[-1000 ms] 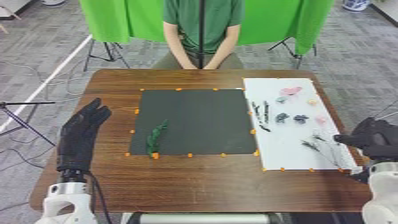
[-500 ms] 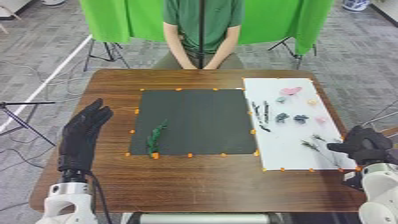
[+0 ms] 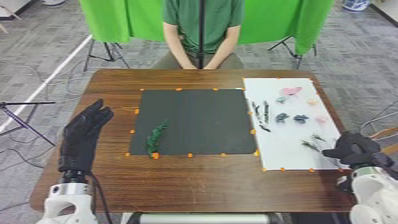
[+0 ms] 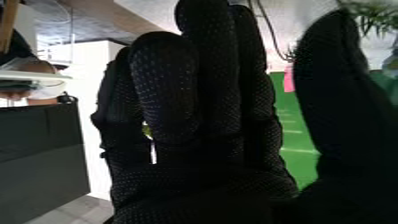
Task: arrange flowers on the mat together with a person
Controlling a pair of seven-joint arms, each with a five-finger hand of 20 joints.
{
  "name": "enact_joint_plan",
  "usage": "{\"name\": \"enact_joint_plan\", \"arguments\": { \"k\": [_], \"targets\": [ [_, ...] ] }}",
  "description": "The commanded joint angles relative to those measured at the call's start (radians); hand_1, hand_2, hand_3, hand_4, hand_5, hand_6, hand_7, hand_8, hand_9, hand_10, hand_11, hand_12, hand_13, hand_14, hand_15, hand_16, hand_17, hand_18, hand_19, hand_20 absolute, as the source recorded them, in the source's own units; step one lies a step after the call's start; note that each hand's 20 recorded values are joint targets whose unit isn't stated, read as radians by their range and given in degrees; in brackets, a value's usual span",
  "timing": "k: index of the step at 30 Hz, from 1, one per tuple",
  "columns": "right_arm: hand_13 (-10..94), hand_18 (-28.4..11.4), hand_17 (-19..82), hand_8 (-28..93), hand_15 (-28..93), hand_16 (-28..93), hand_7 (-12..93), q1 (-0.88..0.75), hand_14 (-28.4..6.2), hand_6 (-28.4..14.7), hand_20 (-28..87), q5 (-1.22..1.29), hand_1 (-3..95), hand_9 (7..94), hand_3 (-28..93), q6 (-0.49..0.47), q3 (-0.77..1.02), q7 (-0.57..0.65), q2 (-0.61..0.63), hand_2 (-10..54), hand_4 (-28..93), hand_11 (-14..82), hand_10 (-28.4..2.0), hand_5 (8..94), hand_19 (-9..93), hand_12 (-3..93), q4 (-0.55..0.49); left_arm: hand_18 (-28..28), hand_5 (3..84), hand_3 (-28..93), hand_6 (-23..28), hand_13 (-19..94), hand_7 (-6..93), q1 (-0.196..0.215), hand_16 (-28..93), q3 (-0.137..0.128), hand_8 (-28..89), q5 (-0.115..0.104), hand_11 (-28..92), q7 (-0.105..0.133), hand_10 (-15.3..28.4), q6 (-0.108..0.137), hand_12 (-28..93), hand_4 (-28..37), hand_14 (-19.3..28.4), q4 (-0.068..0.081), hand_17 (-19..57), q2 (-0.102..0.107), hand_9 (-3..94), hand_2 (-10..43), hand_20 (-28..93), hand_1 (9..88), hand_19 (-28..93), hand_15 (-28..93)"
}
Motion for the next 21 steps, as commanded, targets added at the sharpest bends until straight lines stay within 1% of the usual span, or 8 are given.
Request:
{"name": "enact_joint_plan", "arguments": {
  "k": [1,4,5,8,11,14,18,21],
  "targets": [
    [79,-20.4,34,6,61,28,19,-0.001,-7.8,2.0,48,-0.039,84.0,91.9,-26,0.079,-0.026,0.005,0.008,-9.5,25,16.2,-8.2,81.9,72,28.5,0.029,8.5,43.4,63,4.1,33,13.1,0.01,2,0.003,-6,-0.003,15,-0.012,12.7,-0.008,14,-21.9,15.9,0.0,5.6,-0.009,43.0,-8.0,16,27.2,1,12],
    [80,-20.4,35,7,62,29,19,0.0,-8.0,2.6,48,-0.036,87.2,93.6,-28,0.121,-0.033,0.003,0.008,-9.5,30,15.4,-7.3,84.5,72,31.3,0.036,8.6,43.4,63,4.1,33,13.1,0.012,2,0.003,-6,-0.004,15,-0.011,12.8,-0.006,14,-22.0,15.9,-0.001,5.6,-0.008,43.0,-7.7,16,26.9,1,12],
    [80,-20.5,35,7,62,29,20,0.001,-8.0,3.0,48,-0.032,88.0,93.7,-28,0.149,-0.036,0.002,0.007,-9.5,31,16.6,-7.1,85.3,72,31.2,0.038,8.6,43.4,63,4.1,33,13.1,0.012,2,0.003,-6,-0.005,15,-0.01,12.8,-0.005,14,-22.0,15.9,-0.002,5.5,-0.008,43.0,-7.6,16,26.8,1,12],
    [81,-20.5,36,7,64,29,20,0.001,-8.1,3.5,48,0.004,88.4,93.7,-28,0.164,-0.033,0.019,0.0,-9.5,34,20.8,-7.1,87.0,73,29.7,0.011,8.6,43.4,63,4.1,33,13.0,0.012,2,0.002,-6,-0.006,15,-0.01,12.8,-0.005,14,-22.2,15.9,-0.002,5.5,-0.008,43.0,-7.4,16,26.7,1,12],
    [81,-20.7,36,7,65,30,21,0.008,-8.2,3.4,48,0.047,88.7,93.7,-28,0.171,-0.026,0.049,-0.025,-9.5,34,22.4,-7.0,87.7,74,29.3,-0.048,8.7,43.4,63,4.1,34,13.0,0.014,2,0.001,-6,-0.007,15,-0.008,12.7,-0.007,14,-22.4,15.9,-0.002,5.4,-0.007,43.0,-7.4,16,26.5,1,12],
    [81,-20.8,36,7,65,30,21,0.034,-8.2,3.3,48,0.112,88.9,93.7,-28,0.209,-0.046,0.096,-0.067,-9.5,35,23.2,-7.4,87.9,74,29.6,-0.126,8.9,43.4,63,4.1,33,13.0,0.014,2,0.0,-6,-0.008,15,-0.014,12.7,-0.005,14,-22.5,15.9,-0.002,5.2,-0.007,43.0,-7.3,16,26.4,1,12],
    [80,-21.2,35,8,67,31,21,0.099,-8.7,3.2,48,0.18,88.8,93.7,-28,0.239,-0.141,0.139,-0.127,-9.5,37,26.4,-8.2,88.2,74,29.6,-0.207,9.1,43.4,64,4.1,34,12.9,0.017,2,-0.002,-6,-0.01,15,-0.019,12.7,-0.006,14,-22.6,15.9,-0.003,5.0,-0.006,43.0,-7.4,16,26.2,2,12],
    [78,-21.5,35,7,70,32,22,0.157,-9.3,3.1,48,0.203,88.9,93.7,-28,0.236,-0.23,0.156,-0.19,-9.5,38,29.2,-8.6,88.8,75,28.6,-0.225,9.4,43.4,64,4.1,33,12.8,0.012,2,-0.001,-6,-0.007,15,-0.022,12.7,-0.012,14,-22.7,15.9,-0.001,4.7,-0.003,43.0,-7.4,16,26.2,2,12]
  ]
}}
